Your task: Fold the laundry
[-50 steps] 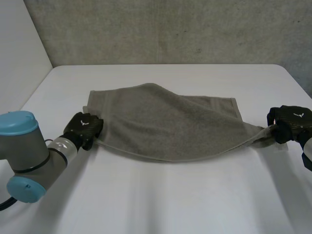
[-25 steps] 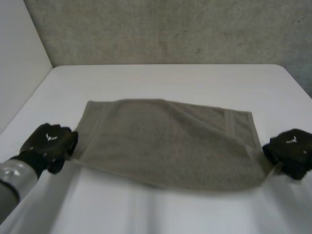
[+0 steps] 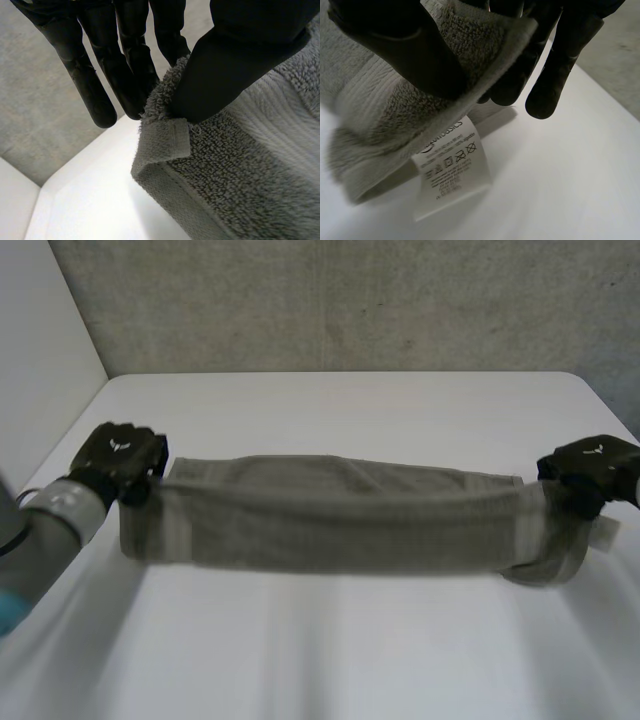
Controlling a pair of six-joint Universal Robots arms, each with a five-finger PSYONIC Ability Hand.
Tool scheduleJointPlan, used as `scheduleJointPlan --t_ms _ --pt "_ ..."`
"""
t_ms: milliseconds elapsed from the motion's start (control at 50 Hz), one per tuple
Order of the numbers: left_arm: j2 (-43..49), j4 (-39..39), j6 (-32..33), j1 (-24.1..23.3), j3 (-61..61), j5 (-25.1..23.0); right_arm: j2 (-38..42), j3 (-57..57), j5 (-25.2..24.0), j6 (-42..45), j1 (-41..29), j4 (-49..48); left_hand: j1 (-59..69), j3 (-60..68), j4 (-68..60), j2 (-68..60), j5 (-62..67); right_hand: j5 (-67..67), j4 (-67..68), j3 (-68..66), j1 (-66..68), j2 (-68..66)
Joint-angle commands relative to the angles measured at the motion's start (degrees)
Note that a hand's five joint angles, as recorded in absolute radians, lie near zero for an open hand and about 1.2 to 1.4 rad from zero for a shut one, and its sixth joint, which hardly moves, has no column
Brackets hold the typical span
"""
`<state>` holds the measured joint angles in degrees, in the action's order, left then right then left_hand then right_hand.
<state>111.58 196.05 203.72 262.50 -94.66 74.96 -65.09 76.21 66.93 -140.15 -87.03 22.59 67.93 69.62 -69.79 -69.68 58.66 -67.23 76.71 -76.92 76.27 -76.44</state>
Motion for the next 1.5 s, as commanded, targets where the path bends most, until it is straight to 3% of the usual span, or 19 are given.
scheduleJointPlan --t_ms 20,220,240,260,280,300,400,520,620,820,960,1080,1120,1140,1160,1180,1200,1380,1500 --pt "14.78 0.38 -1.56 -3.04 18.16 4.58 7.68 -6.15 6.72 -6.7 -4.89 -9.3 12.07 10.38 -10.21 -10.32 11.34 -2.77 3.29 -3.08 3.73 -3.56" --pt "27.91 0.21 -2.45 -4.98 34.72 7.4 14.36 -12.57 13.75 -9.97 -8.15 -15.55 12.07 10.38 -10.21 -10.32 11.34 -2.77 3.29 -3.08 3.73 -3.56" --pt "29.3 0.21 -2.36 -5.07 36.11 7.48 15.59 -13.8 14.72 -9.88 -8.77 -15.64 12.07 10.38 -10.21 -10.32 11.34 11.33 -10.81 11.01 -10.36 10.54" --pt "30.27 0.03 -2.27 -5.07 37.0 7.48 15.6 -13.81 14.72 -9.88 -8.77 -15.65 -3.22 -4.92 5.09 4.98 -3.95 11.47 -10.95 11.15 -10.5 10.68" --pt "30.28 0.03 -2.27 -5.07 37.01 7.48 16.74 -15.2 15.51 -9.79 -9.12 -15.38 -3.38 -5.07 5.24 5.13 -4.11 55.94 -55.41 55.62 -54.97 55.14" --pt "30.89 -0.41 -2.1 -5.15 37.36 7.48 17.88 -16.44 16.39 -9.79 -9.38 -15.12 -53.34 -55.03 55.2 55.09 -54.07 67.23 -66.71 66.92 -66.27 66.44" --pt "30.63 -0.67 -2.09 -5.94 36.05 7.57 18.24 -17.33 19.38 -9.88 -9.65 -14.94 -57.93 -59.62 59.79 59.68 -58.66 67.23 -66.71 66.92 -66.27 66.44" --pt "24.76 -1.38 -2.36 -5.95 30.44 7.83 13.94 -14.16 19.47 -10.32 -9.39 -14.77 -57.93 -59.62 59.79 59.68 -58.66 67.23 -66.71 66.92 -66.27 66.44" --pt "17.56 -1.46 -2.36 -5.77 21.83 7.66 3.15 -1.11 18.24 -9.35 -8.95 -15.47 -57.93 -59.62 59.79 59.68 -58.66 67.23 -66.71 66.92 -66.27 66.44" --pt "5.85 3.88 -2.53 -5.68 2.22 7.13 -5.14 17.74 14.46 -9.35 -8.51 -18.81 -57.93 -59.62 59.79 59.68 -58.66 65.97 -65.45 65.65 -65.0 65.18" --pt "5.32 8.12 -2.45 -5.68 -2.02 7.13 -3.99 22.66 14.11 -9.7 -6.4 -27.34 -57.93 -59.62 59.79 59.68 -58.66 52.68 -52.16 52.37 -51.72 51.89" --pt "5.41 9.08 -2.53 -5.68 -2.46 7.22 1.97 21.09 14.37 -9.44 -6.14 -33.04 -57.93 -59.62 59.79 59.68 -58.66 41.61 -41.09 41.29 -40.64 40.82" --pt "5.41 9.17 -2.53 -5.68 -2.46 7.22 3.12 20.03 14.64 -9.35 -6.14 -32.78 -57.93 -59.62 59.79 59.68 -58.66 34.01 -33.49 33.7 -33.05 33.22" --pt "5.41 9.17 -2.53 -5.68 -2.46 7.22 3.91 19.07 14.81 -9.35 -5.87 -32.35 -57.93 -59.62 59.79 59.68 -58.66 19.36 -18.83 19.04 -18.39 18.56" --pt "5.41 9.08 -2.53 -5.68 -2.46 7.22 3.92 19.06 14.81 -9.35 -5.87 -32.35 -57.93 -59.62 59.79 59.68 -58.66 19.21 -18.69 18.89 -18.24 18.42" --pt "5.41 9.08 -2.53 -5.68 -2.46 7.22 4.0 18.71 15.07 -9.35 -5.09 -32.43 -57.93 -59.62 59.79 59.68 -58.66 0.89 -0.37 0.57 0.08 0.1" --pt "5.41 9.17 -2.53 -5.68 -2.46 7.22 3.57 18.45 15.25 -9.35 -3.86 -32.78 -57.93 -59.62 59.79 59.68 -58.66 -2.73 3.25 -3.05 3.7 -3.52" --pt "5.14 9.08 -2.53 -5.59 -2.89 7.31 0.75 15.63 15.43 -4.6 4.06 -33.31 -57.93 -59.62 59.79 59.68 -58.66 -2.77 3.29 -3.08 3.73 -3.56" --pt "4.97 9.08 -2.53 -5.59 -3.16 7.4 2.33 11.15 16.57 4.89 8.37 -33.4 -57.93 -59.62 59.79 59.68 -58.66 -2.77 3.29 -3.08 3.73 -3.56"
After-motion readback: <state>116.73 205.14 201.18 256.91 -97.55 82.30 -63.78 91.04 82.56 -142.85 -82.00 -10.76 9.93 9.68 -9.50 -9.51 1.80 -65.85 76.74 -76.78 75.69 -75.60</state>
